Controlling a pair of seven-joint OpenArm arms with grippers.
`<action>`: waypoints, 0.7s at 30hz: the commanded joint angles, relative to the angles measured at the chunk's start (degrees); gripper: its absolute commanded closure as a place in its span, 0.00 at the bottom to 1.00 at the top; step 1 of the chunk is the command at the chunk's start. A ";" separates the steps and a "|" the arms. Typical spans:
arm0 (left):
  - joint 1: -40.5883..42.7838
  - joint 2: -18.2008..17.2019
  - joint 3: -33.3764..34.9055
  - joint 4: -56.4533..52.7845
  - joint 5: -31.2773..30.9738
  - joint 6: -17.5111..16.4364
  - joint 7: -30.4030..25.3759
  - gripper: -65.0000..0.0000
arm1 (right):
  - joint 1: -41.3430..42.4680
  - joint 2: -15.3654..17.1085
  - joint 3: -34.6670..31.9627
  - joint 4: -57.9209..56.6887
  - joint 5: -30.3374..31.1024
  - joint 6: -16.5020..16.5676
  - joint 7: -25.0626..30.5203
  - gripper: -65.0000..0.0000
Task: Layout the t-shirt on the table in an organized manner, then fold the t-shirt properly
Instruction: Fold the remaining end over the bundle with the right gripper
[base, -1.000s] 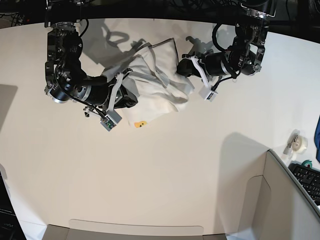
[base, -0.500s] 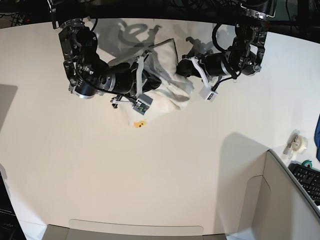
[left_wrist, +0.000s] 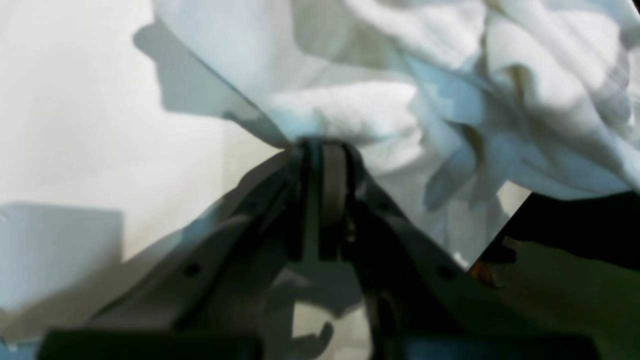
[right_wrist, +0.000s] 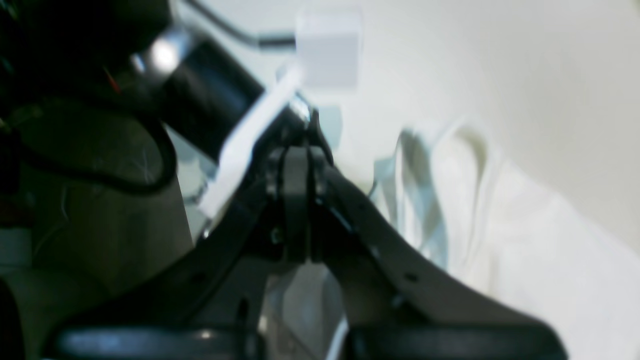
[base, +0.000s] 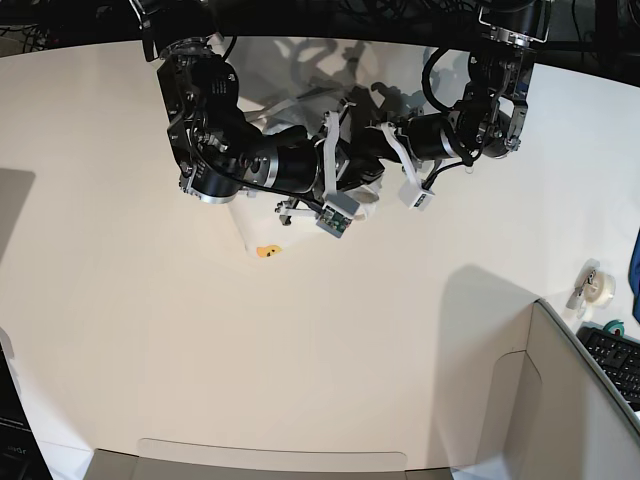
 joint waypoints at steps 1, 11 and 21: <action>-0.23 -0.48 -0.02 0.07 2.95 1.13 0.52 0.94 | 1.26 -0.07 1.68 1.09 0.78 0.60 1.78 1.00; -0.23 -0.48 -0.02 0.07 2.95 1.13 0.52 0.94 | 0.55 5.38 13.20 0.03 -1.86 -3.27 2.31 1.00; -0.23 -0.57 -0.02 0.07 2.95 1.13 0.52 0.94 | 0.20 5.11 -1.05 -0.06 -1.77 -5.47 2.31 1.00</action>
